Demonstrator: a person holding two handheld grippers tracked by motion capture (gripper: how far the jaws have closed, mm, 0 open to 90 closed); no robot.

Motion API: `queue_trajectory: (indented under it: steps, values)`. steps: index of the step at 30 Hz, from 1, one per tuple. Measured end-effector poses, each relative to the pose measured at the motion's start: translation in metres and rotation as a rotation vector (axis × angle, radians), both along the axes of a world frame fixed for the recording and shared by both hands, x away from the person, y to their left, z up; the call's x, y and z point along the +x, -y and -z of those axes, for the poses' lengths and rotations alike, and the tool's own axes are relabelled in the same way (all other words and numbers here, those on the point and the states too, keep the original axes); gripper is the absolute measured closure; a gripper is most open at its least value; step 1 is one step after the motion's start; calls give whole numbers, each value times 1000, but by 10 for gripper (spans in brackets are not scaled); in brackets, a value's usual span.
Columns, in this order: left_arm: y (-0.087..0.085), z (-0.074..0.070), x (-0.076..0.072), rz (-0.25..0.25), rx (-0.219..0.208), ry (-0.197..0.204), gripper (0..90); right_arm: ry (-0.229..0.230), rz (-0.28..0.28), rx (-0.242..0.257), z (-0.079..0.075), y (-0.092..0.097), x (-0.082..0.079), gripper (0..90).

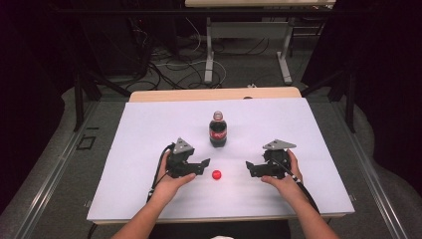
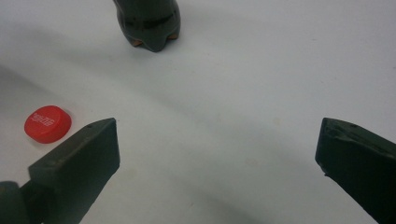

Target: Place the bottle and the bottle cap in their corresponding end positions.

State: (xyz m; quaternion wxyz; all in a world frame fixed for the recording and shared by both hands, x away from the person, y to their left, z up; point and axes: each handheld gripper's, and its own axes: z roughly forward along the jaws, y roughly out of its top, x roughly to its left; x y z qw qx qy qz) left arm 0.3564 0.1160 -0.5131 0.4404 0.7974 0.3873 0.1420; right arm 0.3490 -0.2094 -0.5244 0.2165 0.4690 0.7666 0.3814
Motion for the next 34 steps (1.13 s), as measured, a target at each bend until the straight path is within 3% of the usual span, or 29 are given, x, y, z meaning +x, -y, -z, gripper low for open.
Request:
queue_trajectory:
  steps: [4,6,8,12,17,24,26,34]
  values:
    - [-21,-4,-1,-52,37,29,260,1,14,-4,-1,8,-2,0]
    - [-32,-5,-1,-74,51,13,245,4,21,-13,-1,13,-4,0]
    - [-41,-3,-1,-105,32,9,197,3,31,-16,0,18,-5,0]
    - [-60,1,0,-179,38,7,128,-3,58,-14,2,29,-8,0]
    - [-83,11,1,-253,-12,-23,0,5,95,18,7,43,-8,0]
    - [-106,22,1,-300,-57,-16,3,17,132,17,14,56,-7,0]
    - [-110,26,0,-298,-54,-3,4,22,135,12,18,58,-7,0]
    - [-120,36,3,-321,-29,-25,3,-6,160,15,26,66,-5,0]
